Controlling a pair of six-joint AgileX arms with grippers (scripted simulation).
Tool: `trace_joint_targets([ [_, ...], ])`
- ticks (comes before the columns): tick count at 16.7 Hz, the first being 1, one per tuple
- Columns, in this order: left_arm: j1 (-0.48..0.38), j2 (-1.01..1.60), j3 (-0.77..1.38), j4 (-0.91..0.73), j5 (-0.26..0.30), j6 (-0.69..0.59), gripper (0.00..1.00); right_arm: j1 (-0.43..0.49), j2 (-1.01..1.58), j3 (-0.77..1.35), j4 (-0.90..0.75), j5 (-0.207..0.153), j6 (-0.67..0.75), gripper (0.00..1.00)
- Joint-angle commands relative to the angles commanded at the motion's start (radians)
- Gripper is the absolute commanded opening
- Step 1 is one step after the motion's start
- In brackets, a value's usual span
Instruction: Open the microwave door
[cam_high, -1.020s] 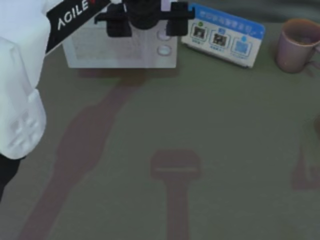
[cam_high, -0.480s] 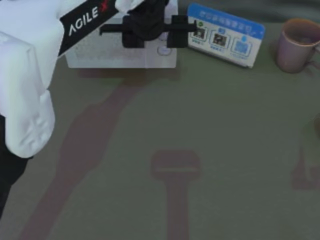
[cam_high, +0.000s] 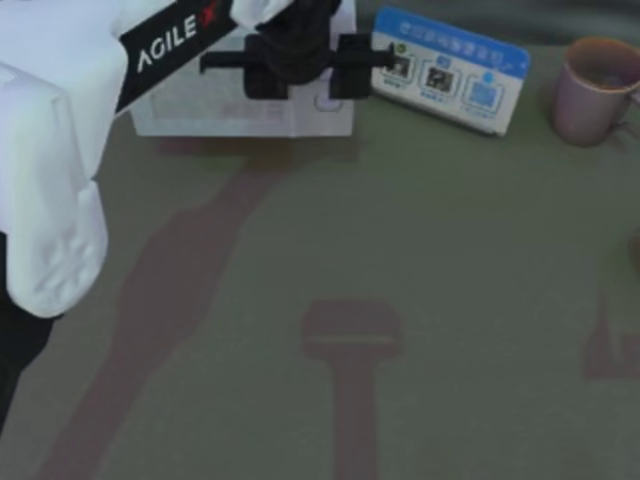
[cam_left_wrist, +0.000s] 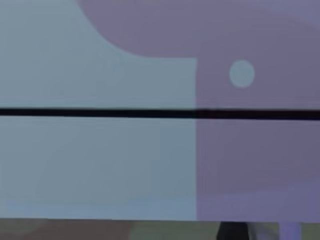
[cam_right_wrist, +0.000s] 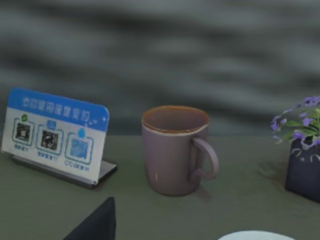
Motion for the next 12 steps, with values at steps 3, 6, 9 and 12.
trace_joint_targets([
  [3,0.006,-0.068,-0.102,0.043,-0.017,-0.007,0.00,0.000,0.000,0.000,0.000,0.000,0.000,1.00],
  [6,0.006,-0.121,-0.175,0.079,-0.029,-0.015,0.00,0.000,0.000,0.000,0.000,0.000,0.000,1.00],
  [9,0.007,-0.124,-0.179,0.081,-0.030,-0.015,0.00,0.000,0.000,0.000,0.000,0.000,0.000,1.00],
  [12,0.007,-0.124,-0.179,0.081,-0.030,-0.015,0.00,0.000,0.000,0.000,0.000,0.000,0.000,1.00],
])
